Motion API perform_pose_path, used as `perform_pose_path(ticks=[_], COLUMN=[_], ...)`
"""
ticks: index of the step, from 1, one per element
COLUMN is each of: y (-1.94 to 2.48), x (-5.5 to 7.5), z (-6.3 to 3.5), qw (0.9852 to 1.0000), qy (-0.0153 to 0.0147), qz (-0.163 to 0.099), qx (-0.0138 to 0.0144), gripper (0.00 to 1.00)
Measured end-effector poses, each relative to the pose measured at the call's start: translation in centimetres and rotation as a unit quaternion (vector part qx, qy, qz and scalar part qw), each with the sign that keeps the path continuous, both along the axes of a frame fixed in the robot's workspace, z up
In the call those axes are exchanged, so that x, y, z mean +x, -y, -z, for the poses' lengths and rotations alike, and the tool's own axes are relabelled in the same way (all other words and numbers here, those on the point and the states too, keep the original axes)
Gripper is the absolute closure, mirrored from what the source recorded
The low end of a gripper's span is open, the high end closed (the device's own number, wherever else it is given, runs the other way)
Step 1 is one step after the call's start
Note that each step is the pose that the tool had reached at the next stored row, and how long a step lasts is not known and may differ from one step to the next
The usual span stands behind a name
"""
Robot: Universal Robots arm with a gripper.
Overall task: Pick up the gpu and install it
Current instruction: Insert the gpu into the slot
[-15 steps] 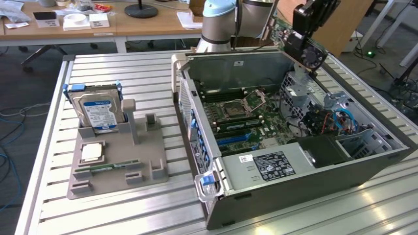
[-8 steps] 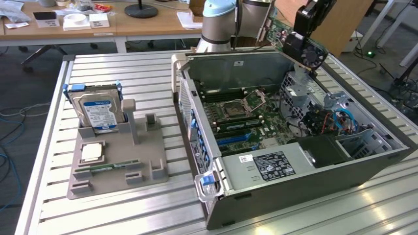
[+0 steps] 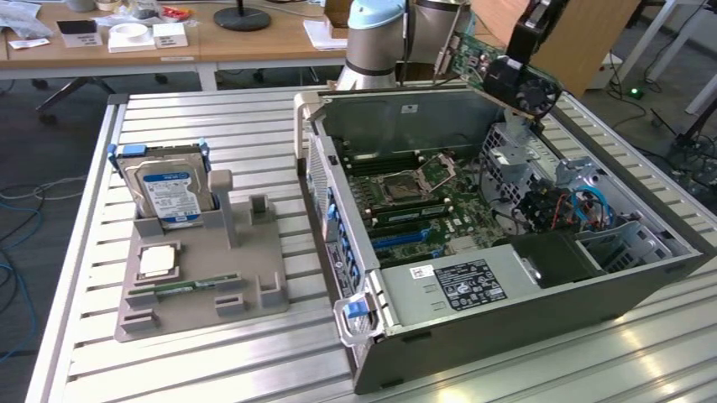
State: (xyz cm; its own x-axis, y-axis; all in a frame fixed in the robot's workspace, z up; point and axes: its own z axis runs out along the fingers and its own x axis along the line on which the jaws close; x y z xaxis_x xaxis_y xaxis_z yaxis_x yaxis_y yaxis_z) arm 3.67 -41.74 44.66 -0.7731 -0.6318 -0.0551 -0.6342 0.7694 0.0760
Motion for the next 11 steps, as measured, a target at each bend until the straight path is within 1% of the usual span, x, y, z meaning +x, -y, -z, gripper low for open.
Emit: perform_pose_path(ticks=[3, 6, 9, 11], y=[0.00, 0.00, 0.00, 0.00], x=[0.00, 0.00, 0.00, 0.00], z=[0.02, 0.03, 0.04, 0.05], qw=[0.9996, 0.9985, 0.9967, 0.9949], qy=[0.0000, 0.0000, 0.0000, 0.0000], qz=[-0.028, -0.055, -0.082, -0.100], qx=[0.0000, 0.0000, 0.0000, 0.0000], gripper=[0.74, 0.74, 0.74, 0.74])
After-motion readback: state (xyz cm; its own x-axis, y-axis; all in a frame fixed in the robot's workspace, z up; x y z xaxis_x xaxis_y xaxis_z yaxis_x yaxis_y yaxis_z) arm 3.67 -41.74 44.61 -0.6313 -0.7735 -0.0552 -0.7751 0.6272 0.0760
